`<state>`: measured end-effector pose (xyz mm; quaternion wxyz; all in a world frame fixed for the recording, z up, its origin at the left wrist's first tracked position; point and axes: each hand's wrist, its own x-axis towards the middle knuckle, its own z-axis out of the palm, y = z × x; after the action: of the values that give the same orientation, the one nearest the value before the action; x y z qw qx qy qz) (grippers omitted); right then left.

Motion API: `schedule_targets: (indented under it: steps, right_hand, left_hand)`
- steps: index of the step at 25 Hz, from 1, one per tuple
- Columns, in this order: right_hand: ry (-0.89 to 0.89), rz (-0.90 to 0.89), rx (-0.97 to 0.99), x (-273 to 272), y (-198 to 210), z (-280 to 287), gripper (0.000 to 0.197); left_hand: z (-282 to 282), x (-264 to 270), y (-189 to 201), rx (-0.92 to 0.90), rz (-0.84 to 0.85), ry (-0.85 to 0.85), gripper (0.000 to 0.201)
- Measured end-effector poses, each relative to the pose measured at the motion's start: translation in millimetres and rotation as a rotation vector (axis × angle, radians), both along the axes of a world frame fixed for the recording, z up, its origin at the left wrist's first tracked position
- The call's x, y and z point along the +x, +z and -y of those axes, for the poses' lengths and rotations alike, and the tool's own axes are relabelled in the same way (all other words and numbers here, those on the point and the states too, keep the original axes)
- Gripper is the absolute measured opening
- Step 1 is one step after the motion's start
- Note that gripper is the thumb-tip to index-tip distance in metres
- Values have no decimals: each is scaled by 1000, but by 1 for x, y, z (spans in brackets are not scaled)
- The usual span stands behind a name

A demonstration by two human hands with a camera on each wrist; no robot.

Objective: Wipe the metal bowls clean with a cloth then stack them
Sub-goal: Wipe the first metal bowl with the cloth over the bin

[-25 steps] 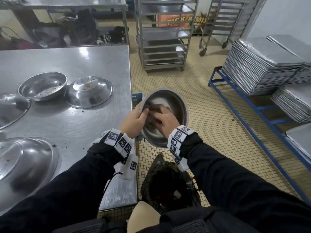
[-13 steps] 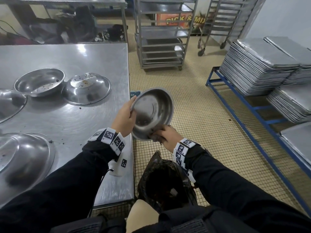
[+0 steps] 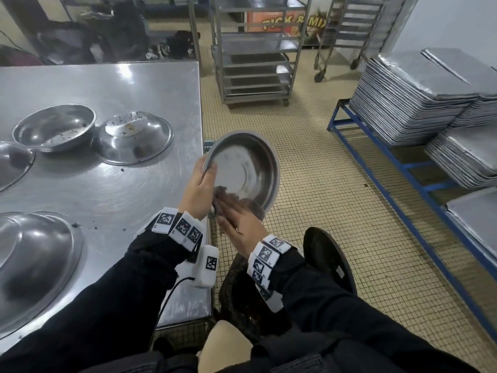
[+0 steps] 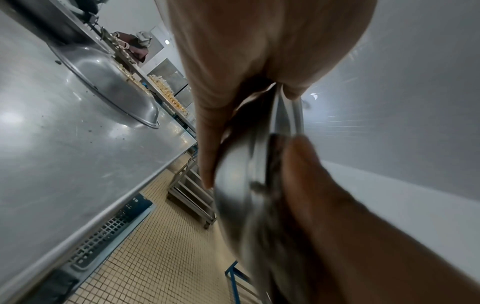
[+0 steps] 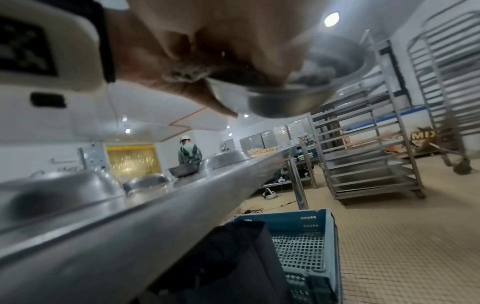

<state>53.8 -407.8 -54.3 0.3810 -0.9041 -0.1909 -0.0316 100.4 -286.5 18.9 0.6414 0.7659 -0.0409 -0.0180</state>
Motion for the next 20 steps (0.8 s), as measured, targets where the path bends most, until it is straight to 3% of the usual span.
schedule_targets:
  steps: [5,9,12,15,17,20]
  right_hand:
    - [-55,70,-304,8,-17,35,65]
    - [-28,-94,-122,15,-6,18,60]
    - [-70,-33,-100,9,0,5,50]
    - [-174,8,-422,12,-6,32,75]
    - [-255,7,-597,21,-4,50,79]
    - [-400,27,-508,37,12,63,70]
  left_hand:
    - [-6,4,-2,43,44,-11,35]
    - [0,1,-1,72,122,10,38]
    - [-1,7,5,83,172,14,37]
    - [-5,7,7,18,97,-9,32]
    - [-6,2,7,-37,11,-4,27]
    - [-4,-6,8,-89,-29,22,19]
